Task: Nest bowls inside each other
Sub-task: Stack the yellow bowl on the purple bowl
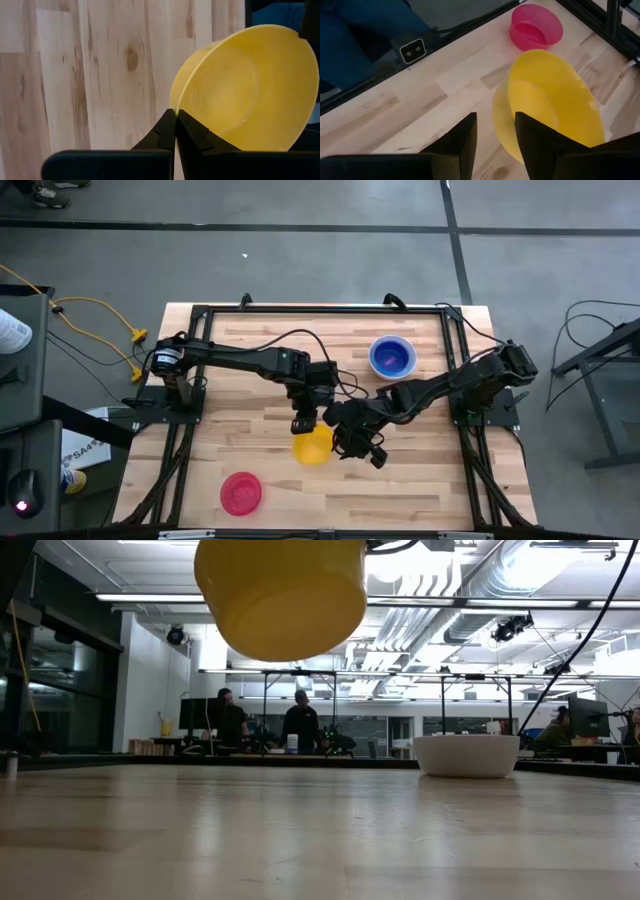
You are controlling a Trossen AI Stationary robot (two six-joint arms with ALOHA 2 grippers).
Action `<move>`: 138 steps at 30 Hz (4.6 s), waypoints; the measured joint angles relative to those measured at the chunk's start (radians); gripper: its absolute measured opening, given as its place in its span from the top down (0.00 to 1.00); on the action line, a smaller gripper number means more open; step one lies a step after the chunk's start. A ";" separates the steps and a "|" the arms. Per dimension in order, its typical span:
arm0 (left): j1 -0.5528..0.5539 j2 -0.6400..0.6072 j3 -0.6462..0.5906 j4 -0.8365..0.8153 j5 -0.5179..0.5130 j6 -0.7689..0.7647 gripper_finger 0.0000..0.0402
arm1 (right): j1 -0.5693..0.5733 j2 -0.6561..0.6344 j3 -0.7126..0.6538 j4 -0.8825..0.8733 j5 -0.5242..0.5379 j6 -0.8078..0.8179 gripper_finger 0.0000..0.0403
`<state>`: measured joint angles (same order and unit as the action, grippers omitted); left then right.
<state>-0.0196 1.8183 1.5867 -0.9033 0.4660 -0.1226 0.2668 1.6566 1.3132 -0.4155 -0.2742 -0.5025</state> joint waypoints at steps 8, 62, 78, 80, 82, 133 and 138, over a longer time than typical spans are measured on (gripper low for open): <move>0.001 0.000 0.000 -0.001 0.007 -0.001 1.00 | 0.000 0.000 0.000 -0.017 0.051 -0.037 0.69; 0.000 -0.002 0.001 -0.004 0.070 0.022 0.97 | 0.009 0.019 0.000 -0.042 0.102 -0.151 0.99; -0.001 -0.002 0.002 0.001 -0.034 0.088 0.76 | 0.008 0.019 0.000 -0.063 0.089 -0.142 0.99; 0.000 -0.002 0.002 0.000 -0.019 0.089 0.76 | 0.008 0.019 0.000 -0.069 0.089 -0.138 0.99; 0.000 -0.002 0.002 -0.003 -0.004 0.090 0.76 | 0.008 0.019 0.000 -0.078 0.089 -0.134 0.99; 0.001 -0.001 0.063 -0.217 -0.306 0.183 0.76 | -0.114 0.032 -0.079 -0.400 0.591 0.228 0.99; 0.002 -0.001 0.062 -0.242 -0.354 0.195 0.76 | -0.152 -0.068 -0.106 -0.396 0.591 0.234 0.99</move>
<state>-0.0177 1.8175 1.6489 -1.1455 0.1122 0.0725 0.1146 1.5888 1.2068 -0.8120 0.3171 -0.2687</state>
